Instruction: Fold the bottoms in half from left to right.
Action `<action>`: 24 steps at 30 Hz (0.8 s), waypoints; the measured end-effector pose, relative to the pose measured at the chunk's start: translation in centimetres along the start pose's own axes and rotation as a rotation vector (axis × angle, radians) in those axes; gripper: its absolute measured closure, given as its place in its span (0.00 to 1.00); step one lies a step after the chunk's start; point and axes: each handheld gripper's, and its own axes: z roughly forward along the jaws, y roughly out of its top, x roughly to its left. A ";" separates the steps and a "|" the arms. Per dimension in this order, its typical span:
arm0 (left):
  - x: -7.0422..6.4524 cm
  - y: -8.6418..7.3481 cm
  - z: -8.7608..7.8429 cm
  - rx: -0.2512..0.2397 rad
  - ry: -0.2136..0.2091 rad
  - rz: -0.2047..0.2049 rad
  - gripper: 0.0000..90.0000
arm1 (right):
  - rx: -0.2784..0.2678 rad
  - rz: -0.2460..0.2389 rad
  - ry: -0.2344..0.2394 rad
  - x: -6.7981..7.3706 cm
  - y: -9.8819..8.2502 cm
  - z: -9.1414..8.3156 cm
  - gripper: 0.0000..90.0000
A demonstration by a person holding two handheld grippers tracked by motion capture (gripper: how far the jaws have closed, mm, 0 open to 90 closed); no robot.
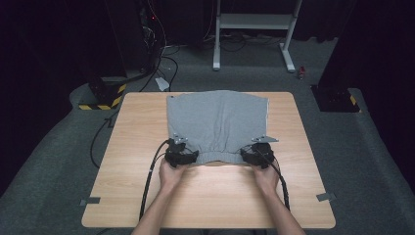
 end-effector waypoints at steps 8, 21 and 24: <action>-0.1 -0.7 0.0 -0.036 0.002 0.027 0.34 | -0.022 -0.040 0.017 -0.4 -0.7 -0.2 0.47; -0.7 -1.6 -1.0 -0.034 -0.013 0.044 0.34 | -0.027 -0.069 0.020 0.2 -1.8 -1.3 0.48; -0.9 -1.8 -1.1 -0.037 -0.014 0.047 0.34 | -0.027 -0.068 0.019 0.3 -2.0 -1.5 0.48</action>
